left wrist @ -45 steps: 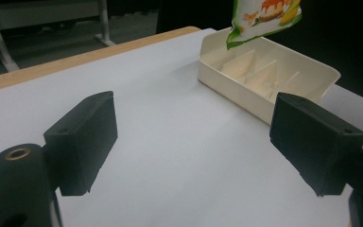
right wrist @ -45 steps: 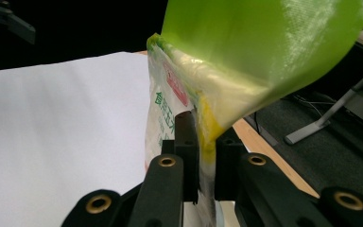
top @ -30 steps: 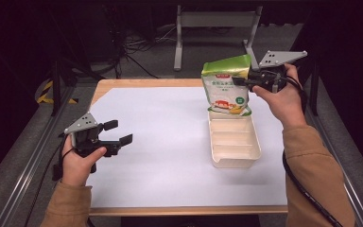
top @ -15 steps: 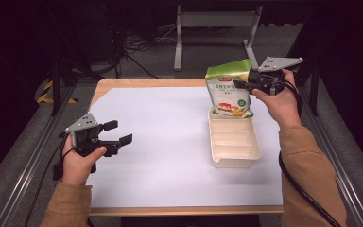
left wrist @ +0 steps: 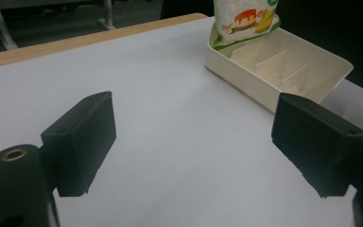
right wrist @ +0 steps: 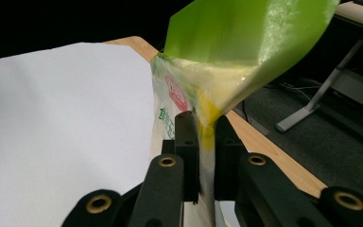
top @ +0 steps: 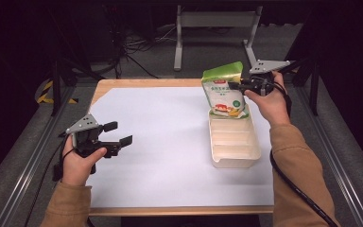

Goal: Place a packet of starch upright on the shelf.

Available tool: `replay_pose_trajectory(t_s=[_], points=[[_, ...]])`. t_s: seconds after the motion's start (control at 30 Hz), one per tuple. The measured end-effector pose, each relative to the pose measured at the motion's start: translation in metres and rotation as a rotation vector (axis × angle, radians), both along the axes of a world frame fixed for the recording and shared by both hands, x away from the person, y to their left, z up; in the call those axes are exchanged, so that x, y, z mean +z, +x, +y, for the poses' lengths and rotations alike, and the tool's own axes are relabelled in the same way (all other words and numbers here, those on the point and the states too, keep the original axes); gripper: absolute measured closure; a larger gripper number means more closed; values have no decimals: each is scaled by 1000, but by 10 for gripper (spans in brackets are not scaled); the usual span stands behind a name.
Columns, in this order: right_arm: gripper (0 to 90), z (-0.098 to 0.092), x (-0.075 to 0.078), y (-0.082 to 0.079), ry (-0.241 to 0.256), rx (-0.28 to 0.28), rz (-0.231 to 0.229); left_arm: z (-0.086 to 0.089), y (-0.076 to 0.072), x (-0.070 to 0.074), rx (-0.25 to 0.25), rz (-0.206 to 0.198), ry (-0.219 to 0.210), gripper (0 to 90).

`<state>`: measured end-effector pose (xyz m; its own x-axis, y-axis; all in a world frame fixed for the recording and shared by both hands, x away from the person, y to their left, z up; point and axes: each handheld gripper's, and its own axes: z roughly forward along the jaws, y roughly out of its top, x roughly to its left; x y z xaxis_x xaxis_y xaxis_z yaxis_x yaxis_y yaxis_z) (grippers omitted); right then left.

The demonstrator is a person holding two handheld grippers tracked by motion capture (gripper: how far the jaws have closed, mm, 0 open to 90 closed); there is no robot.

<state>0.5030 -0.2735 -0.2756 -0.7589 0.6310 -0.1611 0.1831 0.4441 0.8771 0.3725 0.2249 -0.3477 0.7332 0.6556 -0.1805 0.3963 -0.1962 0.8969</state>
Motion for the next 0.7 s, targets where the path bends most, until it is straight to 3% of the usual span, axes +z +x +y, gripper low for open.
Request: replay_pose_trajectory(t_s=[0.23, 0.5, 0.7], points=[[835, 2, -14, 10, -9, 5, 28, -1, -1, 0, 5, 9, -5, 152], [834, 3, -22, 11, -21, 27, 23, -2, -2, -1, 1, 12, 3, 151], [828, 0, -29, 11, 3, 36, 24, -1, -2, -1, 1, 14, 2, 151]])
